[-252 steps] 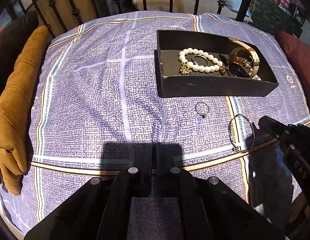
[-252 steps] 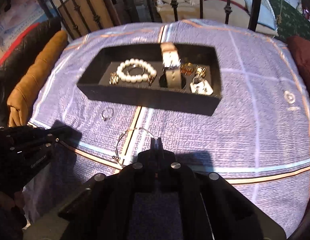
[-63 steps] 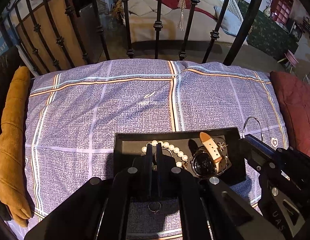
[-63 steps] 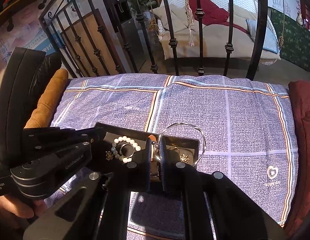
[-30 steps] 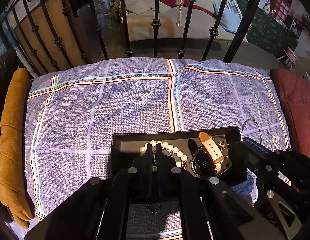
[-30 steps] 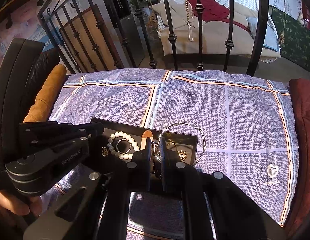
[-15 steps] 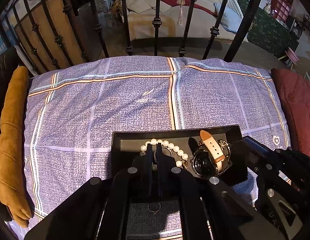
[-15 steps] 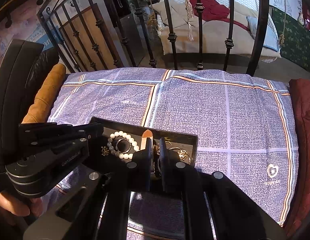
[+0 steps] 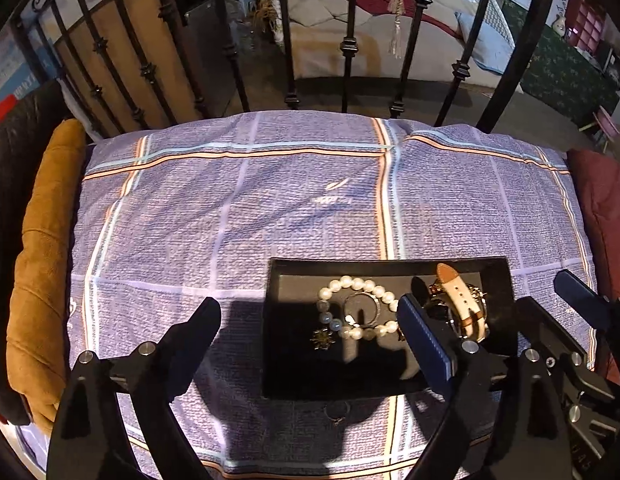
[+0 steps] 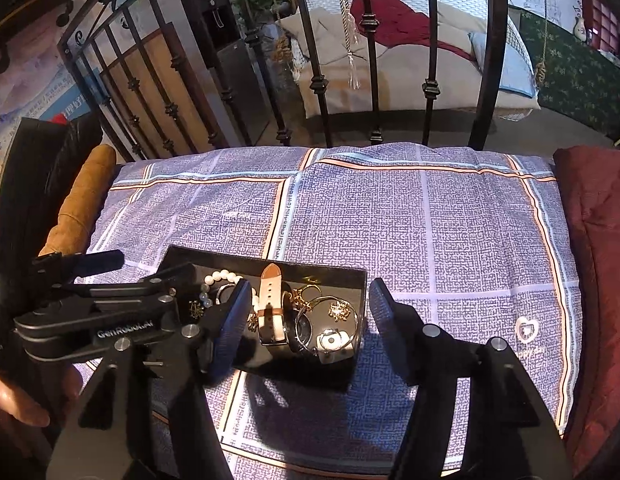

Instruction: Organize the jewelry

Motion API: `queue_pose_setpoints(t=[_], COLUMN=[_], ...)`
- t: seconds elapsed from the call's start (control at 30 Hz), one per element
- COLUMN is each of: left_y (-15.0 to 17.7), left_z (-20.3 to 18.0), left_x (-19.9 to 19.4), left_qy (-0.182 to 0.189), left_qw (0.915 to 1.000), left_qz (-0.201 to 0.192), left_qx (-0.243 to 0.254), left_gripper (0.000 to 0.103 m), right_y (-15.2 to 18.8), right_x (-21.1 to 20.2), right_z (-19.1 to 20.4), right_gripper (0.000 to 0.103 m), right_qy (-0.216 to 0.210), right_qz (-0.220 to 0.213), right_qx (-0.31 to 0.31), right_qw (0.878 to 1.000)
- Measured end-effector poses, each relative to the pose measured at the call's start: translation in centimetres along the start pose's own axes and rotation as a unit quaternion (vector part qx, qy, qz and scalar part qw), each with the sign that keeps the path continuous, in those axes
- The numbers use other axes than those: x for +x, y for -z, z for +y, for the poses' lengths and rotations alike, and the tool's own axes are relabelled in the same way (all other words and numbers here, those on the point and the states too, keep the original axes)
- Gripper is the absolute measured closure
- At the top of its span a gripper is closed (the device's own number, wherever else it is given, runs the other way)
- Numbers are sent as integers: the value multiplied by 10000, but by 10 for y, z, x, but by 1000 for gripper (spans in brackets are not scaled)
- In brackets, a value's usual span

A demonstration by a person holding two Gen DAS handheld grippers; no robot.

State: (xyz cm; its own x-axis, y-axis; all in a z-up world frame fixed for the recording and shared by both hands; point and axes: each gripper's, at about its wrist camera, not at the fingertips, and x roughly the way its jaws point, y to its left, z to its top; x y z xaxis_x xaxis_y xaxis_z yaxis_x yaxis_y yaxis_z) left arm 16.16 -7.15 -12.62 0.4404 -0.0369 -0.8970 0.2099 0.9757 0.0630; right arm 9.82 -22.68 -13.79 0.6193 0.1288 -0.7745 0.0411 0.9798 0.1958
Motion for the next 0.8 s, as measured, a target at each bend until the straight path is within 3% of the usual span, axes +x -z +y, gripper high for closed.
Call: queue_pose_setpoints(t=[0.23, 0.47, 0.8], left_y=[31, 83, 114], left_z=[51, 95, 115], left_x=[-8, -11, 9], left_qy=[-154, -271, -71], left_qw=[9988, 9976, 9985], left_qz=[171, 311, 480], left_qx=[-441, -558, -243], left_gripper=[14, 14, 14], right_y=[10, 47, 87], right_x=[-8, -12, 18], right_z=[4, 34, 100], right_gripper=[42, 42, 42], right_qy=[-18, -258, -310], right_qz=[26, 184, 534], right_qx=[-30, 1, -222], right_qw=[10000, 9995, 9978])
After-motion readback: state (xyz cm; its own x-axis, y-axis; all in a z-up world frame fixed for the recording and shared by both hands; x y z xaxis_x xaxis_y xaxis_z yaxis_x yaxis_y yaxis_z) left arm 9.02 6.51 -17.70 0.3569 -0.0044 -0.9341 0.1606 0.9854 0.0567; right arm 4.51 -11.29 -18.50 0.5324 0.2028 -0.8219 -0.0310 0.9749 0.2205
